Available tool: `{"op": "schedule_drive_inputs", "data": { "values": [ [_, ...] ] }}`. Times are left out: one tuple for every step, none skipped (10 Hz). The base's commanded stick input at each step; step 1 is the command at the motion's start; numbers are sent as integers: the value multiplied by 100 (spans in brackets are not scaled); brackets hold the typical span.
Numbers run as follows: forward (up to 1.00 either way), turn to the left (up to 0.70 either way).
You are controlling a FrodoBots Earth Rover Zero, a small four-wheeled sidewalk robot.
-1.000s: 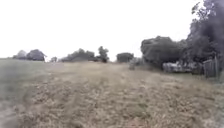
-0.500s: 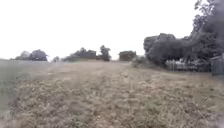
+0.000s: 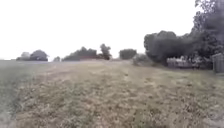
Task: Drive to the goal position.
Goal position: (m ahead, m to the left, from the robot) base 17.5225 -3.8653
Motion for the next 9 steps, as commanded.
{"op": "schedule_drive_inputs", "data": {
  "values": [
    [70,0],
    [70,0],
    [70,0],
    [70,0],
    [70,0],
    [70,0],
    [70,0],
    [3,0],
    [3,0]
  ]
}}
